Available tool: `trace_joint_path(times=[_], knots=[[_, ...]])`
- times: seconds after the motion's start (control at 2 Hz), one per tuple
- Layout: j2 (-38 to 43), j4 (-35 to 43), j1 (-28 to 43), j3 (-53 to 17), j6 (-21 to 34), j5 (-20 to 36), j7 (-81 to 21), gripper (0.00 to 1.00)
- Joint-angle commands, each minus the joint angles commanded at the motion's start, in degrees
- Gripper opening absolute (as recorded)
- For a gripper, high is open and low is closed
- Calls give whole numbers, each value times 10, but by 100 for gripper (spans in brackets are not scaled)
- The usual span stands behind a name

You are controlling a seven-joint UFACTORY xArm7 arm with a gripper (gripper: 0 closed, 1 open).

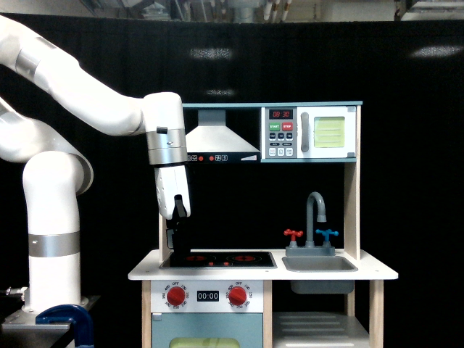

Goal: Open the oven door

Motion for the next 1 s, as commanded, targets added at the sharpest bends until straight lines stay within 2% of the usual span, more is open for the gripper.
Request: trace_joint_path(times=[0.5, 1.0], knots=[[163, 145, 130, -91, -84, 89, -183, 100], [212, 232, 279, -234, -86, 279, -444, 100]])
